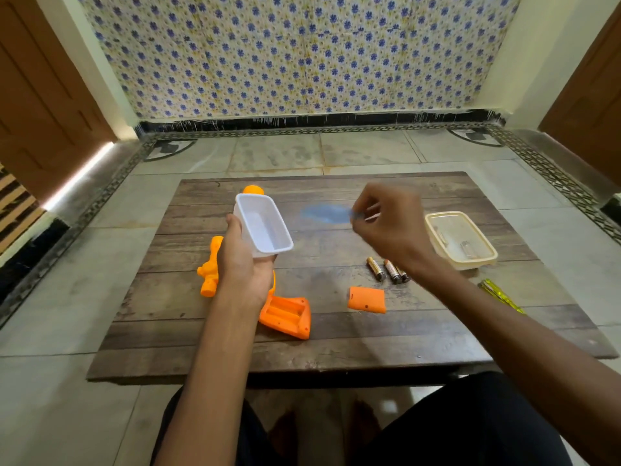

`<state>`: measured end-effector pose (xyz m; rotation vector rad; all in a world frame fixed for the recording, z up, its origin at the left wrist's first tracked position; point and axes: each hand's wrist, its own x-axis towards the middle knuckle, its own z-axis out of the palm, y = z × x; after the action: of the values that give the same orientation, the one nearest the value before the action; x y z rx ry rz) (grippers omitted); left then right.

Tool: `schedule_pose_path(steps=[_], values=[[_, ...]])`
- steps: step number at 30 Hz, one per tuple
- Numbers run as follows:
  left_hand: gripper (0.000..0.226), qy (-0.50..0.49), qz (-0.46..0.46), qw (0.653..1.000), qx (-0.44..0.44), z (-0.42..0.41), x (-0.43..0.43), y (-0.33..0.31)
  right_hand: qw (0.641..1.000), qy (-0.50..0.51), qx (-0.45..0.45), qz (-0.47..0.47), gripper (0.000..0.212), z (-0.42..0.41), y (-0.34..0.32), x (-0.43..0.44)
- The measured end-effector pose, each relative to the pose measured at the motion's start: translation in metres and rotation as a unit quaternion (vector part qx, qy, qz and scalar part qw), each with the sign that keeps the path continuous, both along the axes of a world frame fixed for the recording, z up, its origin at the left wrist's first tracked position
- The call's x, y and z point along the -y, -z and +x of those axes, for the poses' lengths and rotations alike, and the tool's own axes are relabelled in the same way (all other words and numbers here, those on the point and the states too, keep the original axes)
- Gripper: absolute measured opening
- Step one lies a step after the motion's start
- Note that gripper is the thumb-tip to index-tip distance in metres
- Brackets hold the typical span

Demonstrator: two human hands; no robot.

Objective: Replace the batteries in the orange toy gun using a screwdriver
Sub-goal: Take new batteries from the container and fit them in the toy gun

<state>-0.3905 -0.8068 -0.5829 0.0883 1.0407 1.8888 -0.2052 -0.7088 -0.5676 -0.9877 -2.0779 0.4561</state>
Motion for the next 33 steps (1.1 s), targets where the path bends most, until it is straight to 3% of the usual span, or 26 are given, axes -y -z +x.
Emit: schedule_pose_path(steps=[4,9,12,15,19,23,28,33], values=[[0.045,0.020,-0.006,1.000,0.003,0.007,0.006,0.004,0.975,0.002,0.216,0.061,0.011,-0.016,0.049,-0.010],[0.043,0.043,0.002,0.999,0.013,0.016,0.011,0.015,0.938,-0.037,0.339,0.056,0.017,-0.021,0.063,-0.014],[0.044,0.059,-0.001,0.998,0.028,0.026,0.012,0.015,0.950,-0.011,0.313,-0.010,0.014,-0.013,0.060,-0.019],[0.040,0.068,0.001,0.997,0.039,0.035,0.011,0.013,0.961,0.071,0.267,-0.012,0.021,0.006,0.056,-0.019],[0.036,0.102,0.016,0.993,0.065,0.049,0.009,0.010,0.912,0.125,0.389,-0.020,0.048,0.027,0.065,-0.012],[0.038,0.123,0.016,0.989,0.080,0.057,0.008,0.010,0.896,0.098,0.433,-0.001,0.049,0.031,0.080,-0.015],[0.040,0.125,-0.004,0.990,0.070,0.056,0.010,0.015,0.892,-0.019,0.450,0.040,0.035,0.030,0.084,-0.029],[0.042,0.125,-0.007,0.988,0.089,0.056,0.009,0.017,0.901,-0.041,0.428,0.051,0.021,0.032,0.083,-0.035]])
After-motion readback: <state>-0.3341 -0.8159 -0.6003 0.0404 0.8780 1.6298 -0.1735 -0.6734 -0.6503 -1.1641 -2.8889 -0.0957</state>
